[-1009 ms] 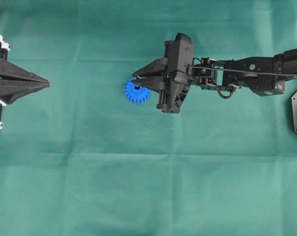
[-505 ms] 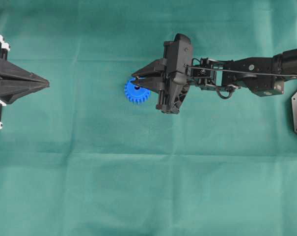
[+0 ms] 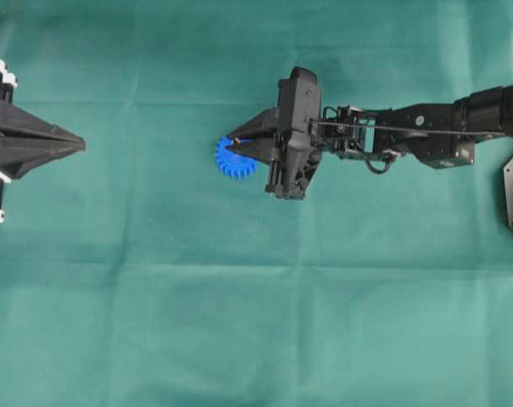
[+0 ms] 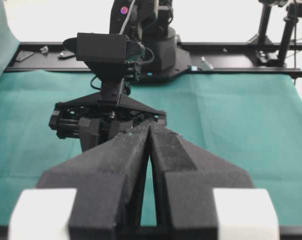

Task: Insert the shaft placed at a random location into the center hole of the small gear at another random location.
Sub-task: 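Align the held shaft vertically above the gear's center hole, then lower the shaft into the gear's center hole with the right gripper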

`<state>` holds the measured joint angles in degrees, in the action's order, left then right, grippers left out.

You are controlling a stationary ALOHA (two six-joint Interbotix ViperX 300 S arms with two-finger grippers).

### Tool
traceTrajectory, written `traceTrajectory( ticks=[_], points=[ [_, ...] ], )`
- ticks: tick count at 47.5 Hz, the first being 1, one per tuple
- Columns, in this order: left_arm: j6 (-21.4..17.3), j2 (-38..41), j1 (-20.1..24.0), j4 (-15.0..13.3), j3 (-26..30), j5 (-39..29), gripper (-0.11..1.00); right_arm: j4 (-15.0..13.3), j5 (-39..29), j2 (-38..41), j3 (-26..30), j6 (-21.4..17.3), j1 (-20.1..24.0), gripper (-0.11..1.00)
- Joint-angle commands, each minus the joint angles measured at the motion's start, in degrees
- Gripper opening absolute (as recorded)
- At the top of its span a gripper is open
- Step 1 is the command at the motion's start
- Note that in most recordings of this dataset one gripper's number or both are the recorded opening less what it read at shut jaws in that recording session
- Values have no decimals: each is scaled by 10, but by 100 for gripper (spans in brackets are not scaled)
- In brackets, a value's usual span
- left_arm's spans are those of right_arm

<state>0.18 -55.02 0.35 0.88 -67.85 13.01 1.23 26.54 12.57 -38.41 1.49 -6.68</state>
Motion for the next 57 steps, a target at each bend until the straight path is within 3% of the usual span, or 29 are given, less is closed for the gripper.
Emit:
traceTrajectory(
  ticks=[1,57],
  points=[
    [2,4,1,2,11,3,0,-1,7,-9,11,9,2,13],
    [-2,4,1,2,11,3,0,-2,-23,-25,22,21,2,13]
  ],
)
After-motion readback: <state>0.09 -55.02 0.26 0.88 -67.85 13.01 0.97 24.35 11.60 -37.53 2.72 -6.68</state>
